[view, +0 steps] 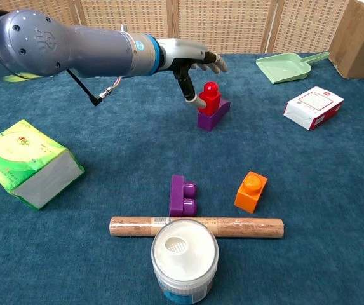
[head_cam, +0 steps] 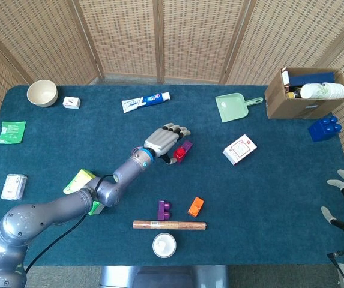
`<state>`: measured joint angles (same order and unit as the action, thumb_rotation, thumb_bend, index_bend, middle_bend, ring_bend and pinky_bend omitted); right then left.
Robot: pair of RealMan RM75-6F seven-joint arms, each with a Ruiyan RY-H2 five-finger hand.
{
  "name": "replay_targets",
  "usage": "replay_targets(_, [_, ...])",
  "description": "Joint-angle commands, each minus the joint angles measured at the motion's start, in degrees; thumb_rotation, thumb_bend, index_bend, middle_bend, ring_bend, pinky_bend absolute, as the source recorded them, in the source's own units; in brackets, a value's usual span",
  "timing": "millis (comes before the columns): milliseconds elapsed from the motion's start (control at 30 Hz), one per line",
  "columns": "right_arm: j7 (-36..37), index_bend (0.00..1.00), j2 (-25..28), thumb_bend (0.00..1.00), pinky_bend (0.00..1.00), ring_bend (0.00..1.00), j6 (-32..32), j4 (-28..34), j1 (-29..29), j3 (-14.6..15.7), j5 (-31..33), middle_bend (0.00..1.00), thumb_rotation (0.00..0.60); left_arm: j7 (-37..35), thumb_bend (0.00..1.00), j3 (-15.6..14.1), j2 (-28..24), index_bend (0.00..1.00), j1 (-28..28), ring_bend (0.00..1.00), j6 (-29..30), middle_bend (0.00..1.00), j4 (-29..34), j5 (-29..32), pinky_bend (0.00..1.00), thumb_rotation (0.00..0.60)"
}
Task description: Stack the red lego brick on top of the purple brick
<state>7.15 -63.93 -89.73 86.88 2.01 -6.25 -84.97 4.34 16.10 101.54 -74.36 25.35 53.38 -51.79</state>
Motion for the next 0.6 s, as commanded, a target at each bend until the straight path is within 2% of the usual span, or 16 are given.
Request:
replay_targets(33, [0.06,0.30,-0.04,0.21,0.23,0.05,0.01,-0.02,-0.01,0.00,0.00,0.18,0.600,-0.65,0.36,0.55,-0.89,0.08,0.42,0.00,1.02,0.00,1.48,-0.24,0.00,0.600])
replay_targets(333, [0.14,0.30,-0.13,0.21,0.23,0.05,-0.14,0.11,-0.07,0.09,-0.38,0.18,0.600,-3.14,0.35,1.79,-3.22,0.15,2.48,0.00,4.89,0.03,6.12,-2.56,0.00,0.600])
replay_targets(500, [0.31,0.30,-0.11,0.21,0.23,0.05,-0.26,0.05,-0.20,0.06,-0.31,0.18,0.600,-3.99,0.35,0.88,-5.32,0.16,4.21,0.00,6.26,0.03,9.56,-5.25,0.00,0.599])
replay_targets(600, [0.33,0.30,-0.28,0.21,0.23,0.05,-0.02,-0.02,-0.07,0.10,-0.38,0.18,0.600,-4.33,0.35,-0.35,-6.41,0.16,5.78,0.00,7.83,0.04,11.70,-7.61,0.00,0.517])
